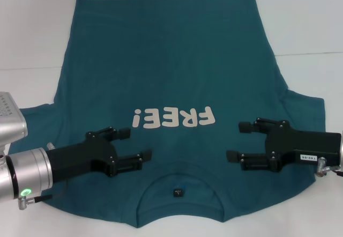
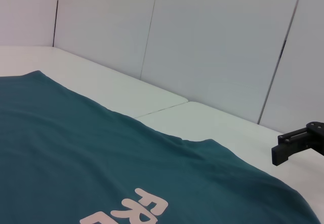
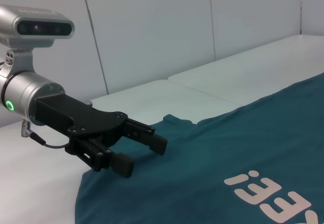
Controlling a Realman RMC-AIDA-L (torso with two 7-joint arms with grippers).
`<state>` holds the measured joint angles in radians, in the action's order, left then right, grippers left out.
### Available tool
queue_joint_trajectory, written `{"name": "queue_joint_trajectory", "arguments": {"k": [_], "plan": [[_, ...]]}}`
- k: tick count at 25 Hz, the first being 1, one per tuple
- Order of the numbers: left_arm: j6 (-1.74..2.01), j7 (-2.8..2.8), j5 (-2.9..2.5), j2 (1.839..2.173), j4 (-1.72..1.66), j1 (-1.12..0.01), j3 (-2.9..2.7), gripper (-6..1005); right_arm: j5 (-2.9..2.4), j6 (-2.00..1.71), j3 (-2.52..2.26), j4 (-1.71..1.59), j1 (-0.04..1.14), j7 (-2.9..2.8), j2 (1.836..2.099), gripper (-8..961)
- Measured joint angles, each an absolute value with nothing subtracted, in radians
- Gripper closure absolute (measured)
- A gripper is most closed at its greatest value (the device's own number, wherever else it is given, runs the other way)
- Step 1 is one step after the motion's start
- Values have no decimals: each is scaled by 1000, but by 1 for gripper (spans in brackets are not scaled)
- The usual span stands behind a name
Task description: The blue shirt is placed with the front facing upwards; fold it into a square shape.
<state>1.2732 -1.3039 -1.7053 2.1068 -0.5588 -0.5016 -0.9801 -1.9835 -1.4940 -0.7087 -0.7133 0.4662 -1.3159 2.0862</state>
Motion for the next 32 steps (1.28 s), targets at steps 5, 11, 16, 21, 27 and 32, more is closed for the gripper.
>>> {"name": "queue_joint_trajectory", "arguments": {"k": [5,11,16,21,27,32], "plan": [[1273,-1304,-1706,2108,-558,-502,-980,131,-1983,-1494,-709,-713,467,-1316,2086,38],[1276,-1306,-1706,2108,-557,-497,-976,131,-1983,-1494,-709,-713,468,-1316,2086,38],[1278,-1506,-1716,2090,-629,-461,-875,132,-1983,-1494,-708,-713,466,-1319,2086,38],[1277,-1824,-1831,2037,-655,-450,-688,132,-1983,-1493,-703,-713,459,-1319,2086,38],[1271,-2008,-2015,2024,-715,-430,-563,132,-1983,-1482,-703,-713,457,-1316,2086,37],[1226,-2082,-2102,2021,-730,-422,-531,131,-1995,-1466,-708,-713,461,-1317,2086,37]]}}
